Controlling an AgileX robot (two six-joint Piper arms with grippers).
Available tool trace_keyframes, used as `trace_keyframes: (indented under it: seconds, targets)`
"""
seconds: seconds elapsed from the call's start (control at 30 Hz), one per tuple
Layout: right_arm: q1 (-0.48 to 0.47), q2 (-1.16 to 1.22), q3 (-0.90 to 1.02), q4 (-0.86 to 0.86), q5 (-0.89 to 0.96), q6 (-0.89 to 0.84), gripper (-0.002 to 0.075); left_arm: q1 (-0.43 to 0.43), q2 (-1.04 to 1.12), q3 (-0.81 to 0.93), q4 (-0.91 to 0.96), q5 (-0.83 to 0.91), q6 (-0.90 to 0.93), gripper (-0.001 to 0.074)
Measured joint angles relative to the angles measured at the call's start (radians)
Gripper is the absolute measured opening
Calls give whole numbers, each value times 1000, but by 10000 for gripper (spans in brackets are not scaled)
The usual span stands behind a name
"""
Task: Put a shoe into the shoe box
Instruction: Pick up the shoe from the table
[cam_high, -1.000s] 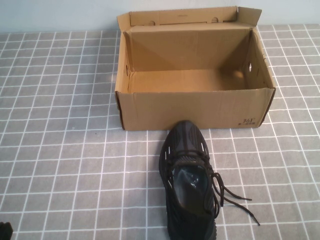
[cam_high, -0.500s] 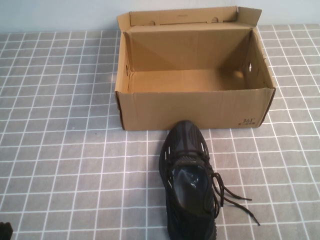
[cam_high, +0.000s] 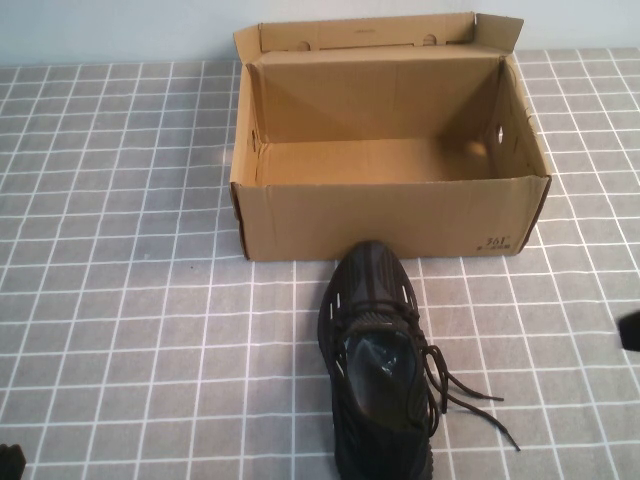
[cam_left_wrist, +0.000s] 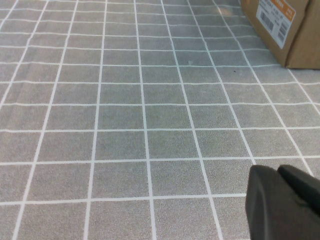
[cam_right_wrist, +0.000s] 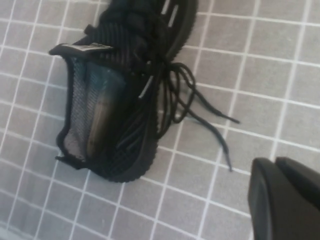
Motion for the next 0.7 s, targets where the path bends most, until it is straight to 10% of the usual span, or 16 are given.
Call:
trace_keyframes:
  seconds: [0.5, 0.7]
  targets:
    - [606, 374, -286, -184, -1, -66, -16, 0, 0, 0, 0, 0, 0, -1]
    - [688, 463, -344, -305, -56, -224, 10, 0, 0, 0, 0, 0, 0, -1]
